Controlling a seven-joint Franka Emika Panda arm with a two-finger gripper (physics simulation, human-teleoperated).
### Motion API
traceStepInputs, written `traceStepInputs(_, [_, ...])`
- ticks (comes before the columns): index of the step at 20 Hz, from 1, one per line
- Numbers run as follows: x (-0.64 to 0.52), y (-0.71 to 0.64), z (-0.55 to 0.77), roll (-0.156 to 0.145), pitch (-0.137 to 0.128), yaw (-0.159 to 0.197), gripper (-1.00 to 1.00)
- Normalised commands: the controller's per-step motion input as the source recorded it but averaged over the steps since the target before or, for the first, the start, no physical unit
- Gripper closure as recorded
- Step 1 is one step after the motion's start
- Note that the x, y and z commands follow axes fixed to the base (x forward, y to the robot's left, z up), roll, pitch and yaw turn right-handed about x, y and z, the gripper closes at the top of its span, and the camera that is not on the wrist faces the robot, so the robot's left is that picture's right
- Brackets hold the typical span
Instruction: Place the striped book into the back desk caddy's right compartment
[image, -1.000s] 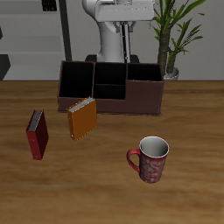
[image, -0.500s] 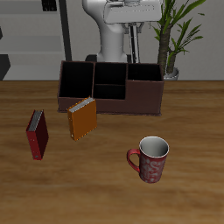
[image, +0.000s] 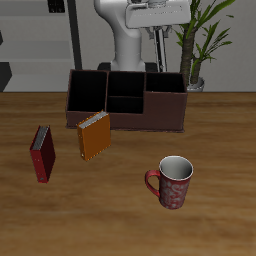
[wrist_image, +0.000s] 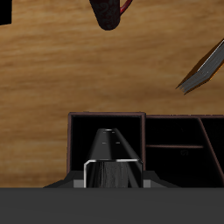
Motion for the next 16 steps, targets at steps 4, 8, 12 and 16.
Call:
traceStepInputs(4, [0.16,0.05,-0.11,-0.001,0.012,0.0,1.0])
traceStepInputs(8, [0.21,-0.03,-0.14,-0.023,0.038,-0.025,1.0])
traceStepInputs(12, [0.04,-0.04,-0.15,0.003,0.027,-0.007,1.0])
traceStepInputs(16, [-0.02,0.01,-0.18,0.019,0.021,0.011,1.0])
